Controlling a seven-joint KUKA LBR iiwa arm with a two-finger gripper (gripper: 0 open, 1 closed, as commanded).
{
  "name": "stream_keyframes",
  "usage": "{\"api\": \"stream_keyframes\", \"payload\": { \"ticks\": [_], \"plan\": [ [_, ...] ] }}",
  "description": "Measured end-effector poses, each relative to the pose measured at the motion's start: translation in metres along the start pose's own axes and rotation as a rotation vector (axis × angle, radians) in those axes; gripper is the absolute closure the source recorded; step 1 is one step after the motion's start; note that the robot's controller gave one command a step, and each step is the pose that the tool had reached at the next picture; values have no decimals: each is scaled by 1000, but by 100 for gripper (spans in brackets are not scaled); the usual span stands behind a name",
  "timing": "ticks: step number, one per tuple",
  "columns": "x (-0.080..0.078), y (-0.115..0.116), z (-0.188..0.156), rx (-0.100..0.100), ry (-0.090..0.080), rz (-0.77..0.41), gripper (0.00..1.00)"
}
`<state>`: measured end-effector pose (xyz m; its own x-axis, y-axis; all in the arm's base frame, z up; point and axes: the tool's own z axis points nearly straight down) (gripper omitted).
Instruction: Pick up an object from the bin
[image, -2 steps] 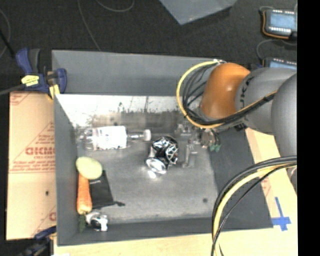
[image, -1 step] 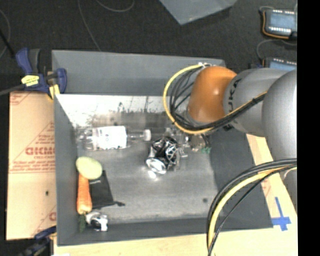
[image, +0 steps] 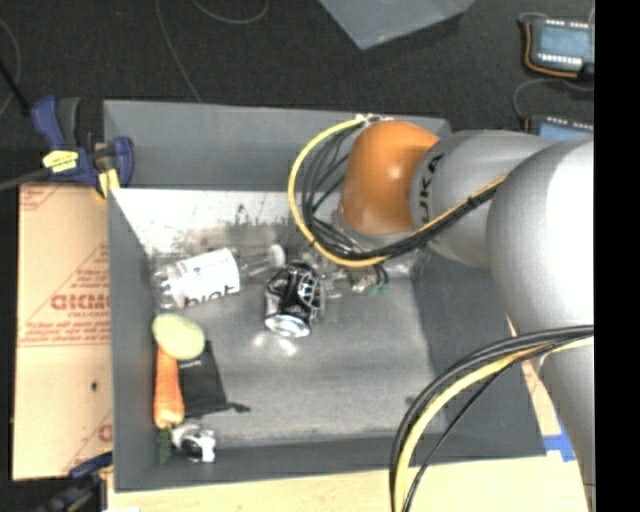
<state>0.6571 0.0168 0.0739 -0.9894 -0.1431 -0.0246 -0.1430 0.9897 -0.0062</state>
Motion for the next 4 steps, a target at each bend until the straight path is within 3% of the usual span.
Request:
{"api": "stream_keyframes", "payload": {
  "ticks": [2, 3, 4],
  "plan": [
    [0, 0, 0, 1, 0, -3, 100],
    [5, 0, -48, 1, 7, -13, 100],
    [0, 3, -110, 2, -1, -28, 100]
  ]
}}
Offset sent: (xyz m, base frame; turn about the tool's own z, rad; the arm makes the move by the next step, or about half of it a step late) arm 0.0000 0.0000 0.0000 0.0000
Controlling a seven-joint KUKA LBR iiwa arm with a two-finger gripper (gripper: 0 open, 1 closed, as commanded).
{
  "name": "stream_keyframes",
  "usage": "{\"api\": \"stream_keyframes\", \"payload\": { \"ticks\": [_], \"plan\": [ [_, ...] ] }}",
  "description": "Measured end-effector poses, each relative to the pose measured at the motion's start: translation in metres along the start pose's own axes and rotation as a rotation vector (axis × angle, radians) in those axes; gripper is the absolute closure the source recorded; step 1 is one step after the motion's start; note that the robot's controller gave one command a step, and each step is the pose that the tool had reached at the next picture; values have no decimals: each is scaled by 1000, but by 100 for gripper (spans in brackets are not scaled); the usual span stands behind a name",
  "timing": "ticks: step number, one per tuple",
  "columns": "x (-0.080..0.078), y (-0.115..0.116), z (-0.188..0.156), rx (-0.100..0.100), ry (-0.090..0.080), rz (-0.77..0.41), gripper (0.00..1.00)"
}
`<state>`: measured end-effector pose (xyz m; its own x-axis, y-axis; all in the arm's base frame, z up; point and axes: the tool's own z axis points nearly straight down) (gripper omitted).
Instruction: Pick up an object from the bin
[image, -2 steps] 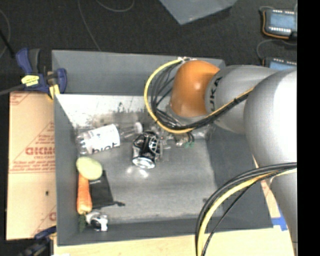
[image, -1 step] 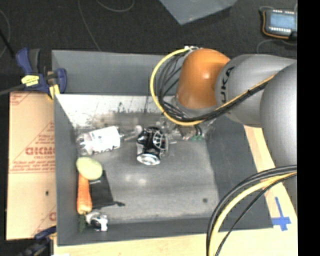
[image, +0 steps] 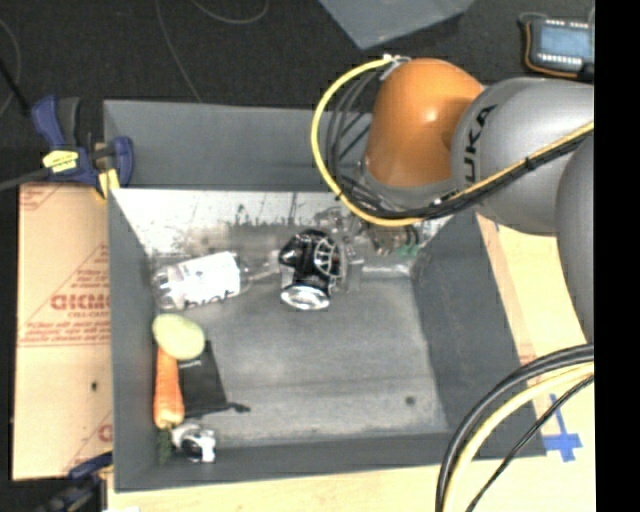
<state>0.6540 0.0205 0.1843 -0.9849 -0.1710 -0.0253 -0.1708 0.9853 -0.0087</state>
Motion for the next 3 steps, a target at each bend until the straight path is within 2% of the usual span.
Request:
{"api": "stream_keyframes", "payload": {
  "ticks": [1, 2, 3],
  "plan": [
    [7, 16, 14, 1, -15, 6, 100],
    [12, 18, -5, -3, 10, 20, 100],
    [4, 12, -78, 0, -10, 24, 100]
  ]
}}
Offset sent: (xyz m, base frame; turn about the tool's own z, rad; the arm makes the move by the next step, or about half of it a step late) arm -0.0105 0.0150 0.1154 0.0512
